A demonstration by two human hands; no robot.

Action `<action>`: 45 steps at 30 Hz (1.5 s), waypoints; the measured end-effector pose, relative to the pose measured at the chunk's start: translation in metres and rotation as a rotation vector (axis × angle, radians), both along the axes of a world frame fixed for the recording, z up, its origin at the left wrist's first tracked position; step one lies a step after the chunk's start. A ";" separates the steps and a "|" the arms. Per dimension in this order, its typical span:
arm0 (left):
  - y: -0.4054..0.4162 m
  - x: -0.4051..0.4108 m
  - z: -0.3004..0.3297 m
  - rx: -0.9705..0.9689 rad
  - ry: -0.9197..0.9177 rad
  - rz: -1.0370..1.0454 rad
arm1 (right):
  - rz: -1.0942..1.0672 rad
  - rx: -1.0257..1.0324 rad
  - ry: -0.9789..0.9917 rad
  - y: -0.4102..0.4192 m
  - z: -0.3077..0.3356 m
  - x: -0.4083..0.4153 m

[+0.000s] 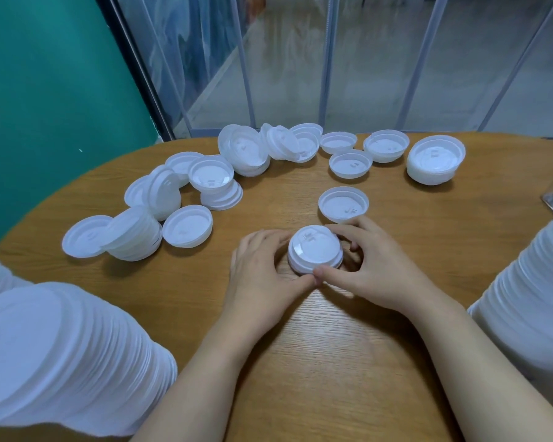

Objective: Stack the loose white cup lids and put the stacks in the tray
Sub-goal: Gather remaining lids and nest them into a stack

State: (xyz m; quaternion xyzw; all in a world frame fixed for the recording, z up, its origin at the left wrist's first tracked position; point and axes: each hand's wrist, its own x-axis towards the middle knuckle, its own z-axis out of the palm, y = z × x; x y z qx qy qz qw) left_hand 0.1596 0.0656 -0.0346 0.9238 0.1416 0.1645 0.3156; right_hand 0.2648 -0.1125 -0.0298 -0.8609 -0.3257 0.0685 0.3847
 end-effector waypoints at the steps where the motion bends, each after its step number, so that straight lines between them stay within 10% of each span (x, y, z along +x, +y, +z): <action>1: 0.000 -0.001 0.001 -0.004 -0.001 -0.006 | 0.004 -0.008 0.006 0.000 0.001 0.000; 14: 0.001 -0.003 0.003 -0.077 0.050 -0.039 | -0.183 0.156 -0.157 -0.002 -0.005 0.009; 21: 0.001 -0.002 0.002 -0.051 0.041 -0.042 | -0.224 -0.210 -0.301 0.006 -0.013 0.019; 45: -0.004 0.000 -0.001 0.018 -0.012 -0.069 | -0.520 0.270 -0.102 -0.003 -0.003 0.009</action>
